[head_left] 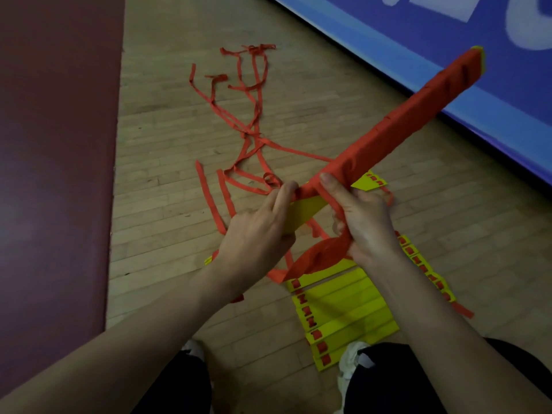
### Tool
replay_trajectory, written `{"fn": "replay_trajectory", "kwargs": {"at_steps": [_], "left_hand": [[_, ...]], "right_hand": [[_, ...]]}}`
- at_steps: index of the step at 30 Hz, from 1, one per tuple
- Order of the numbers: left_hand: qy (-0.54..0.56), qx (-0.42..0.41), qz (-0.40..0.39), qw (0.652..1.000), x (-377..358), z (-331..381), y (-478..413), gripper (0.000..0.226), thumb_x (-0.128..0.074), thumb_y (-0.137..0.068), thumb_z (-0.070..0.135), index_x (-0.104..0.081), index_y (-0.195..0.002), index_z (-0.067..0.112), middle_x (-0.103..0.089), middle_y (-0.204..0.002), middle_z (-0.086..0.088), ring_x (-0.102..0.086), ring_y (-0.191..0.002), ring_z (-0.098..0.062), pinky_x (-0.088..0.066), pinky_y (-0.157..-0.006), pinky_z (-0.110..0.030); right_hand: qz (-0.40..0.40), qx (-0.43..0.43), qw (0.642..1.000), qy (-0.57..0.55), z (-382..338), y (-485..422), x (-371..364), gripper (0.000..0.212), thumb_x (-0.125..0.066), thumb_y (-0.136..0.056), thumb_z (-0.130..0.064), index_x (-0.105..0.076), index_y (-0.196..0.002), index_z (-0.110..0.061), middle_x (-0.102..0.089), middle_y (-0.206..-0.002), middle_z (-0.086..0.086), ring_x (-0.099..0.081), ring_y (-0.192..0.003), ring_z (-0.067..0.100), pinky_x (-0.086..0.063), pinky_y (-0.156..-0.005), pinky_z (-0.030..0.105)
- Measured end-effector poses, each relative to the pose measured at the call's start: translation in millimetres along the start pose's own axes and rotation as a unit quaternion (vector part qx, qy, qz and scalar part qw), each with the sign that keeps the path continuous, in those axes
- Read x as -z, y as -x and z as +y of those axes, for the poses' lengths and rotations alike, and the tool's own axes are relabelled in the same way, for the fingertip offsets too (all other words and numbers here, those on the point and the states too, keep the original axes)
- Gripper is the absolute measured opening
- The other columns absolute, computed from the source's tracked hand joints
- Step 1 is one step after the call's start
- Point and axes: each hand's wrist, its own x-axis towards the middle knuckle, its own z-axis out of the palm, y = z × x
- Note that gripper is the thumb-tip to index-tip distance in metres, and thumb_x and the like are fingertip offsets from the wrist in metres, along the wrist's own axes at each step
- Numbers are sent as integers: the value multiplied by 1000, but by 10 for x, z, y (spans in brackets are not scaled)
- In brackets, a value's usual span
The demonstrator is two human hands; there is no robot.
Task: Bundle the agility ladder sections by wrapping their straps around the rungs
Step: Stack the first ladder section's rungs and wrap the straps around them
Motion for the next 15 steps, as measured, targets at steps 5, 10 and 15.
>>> {"fn": "replay_trajectory", "kwargs": {"at_steps": [5, 10, 15], "left_hand": [[46, 49, 16, 998, 42, -43, -51, 70, -67, -79, 19, -31, -139, 21, -55, -123, -4, -63, -83, -36, -49, -60, -43], [112, 96, 9, 989, 87, -125, -71, 66, -71, -75, 18, -38, -133, 19, -60, -108, -6, -59, -85, -34, -45, -62, -40], [270, 108, -10, 957, 135, -131, -103, 62, -71, -64, 23, -44, -119, 21, -58, -91, -5, -57, -66, -26, -50, -58, -47]], "right_hand": [[-77, -41, 996, 15, -46, -16, 107, 29, -73, -80, -32, -54, -63, -17, -47, -43, -9, -39, -34, 4, -33, -35, 16], [-128, -26, 991, 16, -56, 29, 107, 22, -71, -81, -17, -59, -63, -17, -54, -47, -8, -47, -38, 1, -39, -39, 14], [-116, 40, 992, -23, -76, 80, 54, 30, -80, -61, -20, -50, -59, -20, -43, -45, -8, -33, -33, 2, -25, -30, 15]]}}
